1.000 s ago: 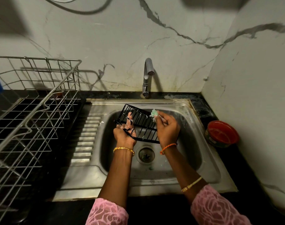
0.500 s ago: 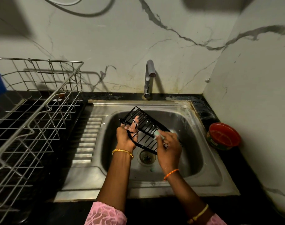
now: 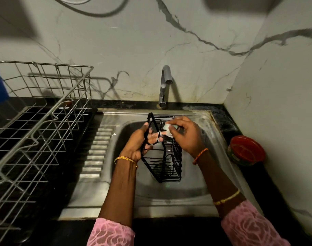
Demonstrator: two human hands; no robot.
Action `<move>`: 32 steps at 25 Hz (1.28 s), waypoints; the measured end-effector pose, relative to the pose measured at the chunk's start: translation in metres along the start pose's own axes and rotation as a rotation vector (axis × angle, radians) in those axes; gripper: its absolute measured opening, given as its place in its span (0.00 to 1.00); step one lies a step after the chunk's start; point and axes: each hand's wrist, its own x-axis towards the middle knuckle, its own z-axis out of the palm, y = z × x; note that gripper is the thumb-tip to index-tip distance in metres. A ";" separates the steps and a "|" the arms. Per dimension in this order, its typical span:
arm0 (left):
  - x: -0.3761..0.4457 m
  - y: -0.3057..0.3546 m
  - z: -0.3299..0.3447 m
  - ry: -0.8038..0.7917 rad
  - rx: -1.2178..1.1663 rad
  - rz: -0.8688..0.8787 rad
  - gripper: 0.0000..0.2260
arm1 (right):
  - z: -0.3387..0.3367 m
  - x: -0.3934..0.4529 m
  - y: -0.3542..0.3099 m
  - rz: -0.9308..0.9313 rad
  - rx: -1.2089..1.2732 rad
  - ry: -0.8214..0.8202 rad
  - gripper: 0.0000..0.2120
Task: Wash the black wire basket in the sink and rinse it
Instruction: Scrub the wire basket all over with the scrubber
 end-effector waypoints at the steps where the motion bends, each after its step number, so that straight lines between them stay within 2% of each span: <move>1: 0.001 0.000 -0.002 -0.018 0.010 0.003 0.17 | -0.002 0.009 0.001 0.023 -0.020 0.023 0.08; 5: -0.009 0.002 0.003 -0.083 0.052 0.024 0.18 | -0.005 0.017 0.001 0.036 -0.115 0.074 0.08; 9: -0.006 -0.002 0.006 -0.077 0.111 0.053 0.18 | 0.014 -0.021 -0.005 -0.204 -0.279 -0.003 0.08; 11: -0.006 -0.003 0.007 -0.074 0.132 0.046 0.18 | 0.009 -0.022 -0.003 -0.220 -0.298 -0.032 0.09; 14: -0.013 -0.002 0.011 -0.101 0.152 0.041 0.18 | -0.004 0.002 0.001 -0.116 -0.256 0.009 0.09; 17: -0.014 -0.003 0.012 -0.158 0.150 0.056 0.18 | -0.013 0.035 0.008 0.105 -0.118 0.086 0.07; 19: -0.011 -0.005 0.012 -0.193 0.175 0.087 0.19 | -0.014 0.048 0.010 0.224 -0.093 0.025 0.06; 20: -0.011 -0.005 0.013 -0.201 0.188 0.100 0.19 | -0.013 0.050 0.009 0.222 -0.098 -0.003 0.06; 24: -0.016 -0.001 0.017 -0.195 0.272 0.149 0.20 | -0.001 0.044 -0.007 0.017 -0.133 0.035 0.05; 27: -0.022 0.002 0.018 -0.170 0.343 0.166 0.20 | 0.001 0.040 -0.011 -0.072 -0.096 0.049 0.05; 32: -0.022 0.000 0.015 -0.149 0.380 0.204 0.21 | -0.024 0.017 -0.006 -0.066 -0.087 -0.050 0.07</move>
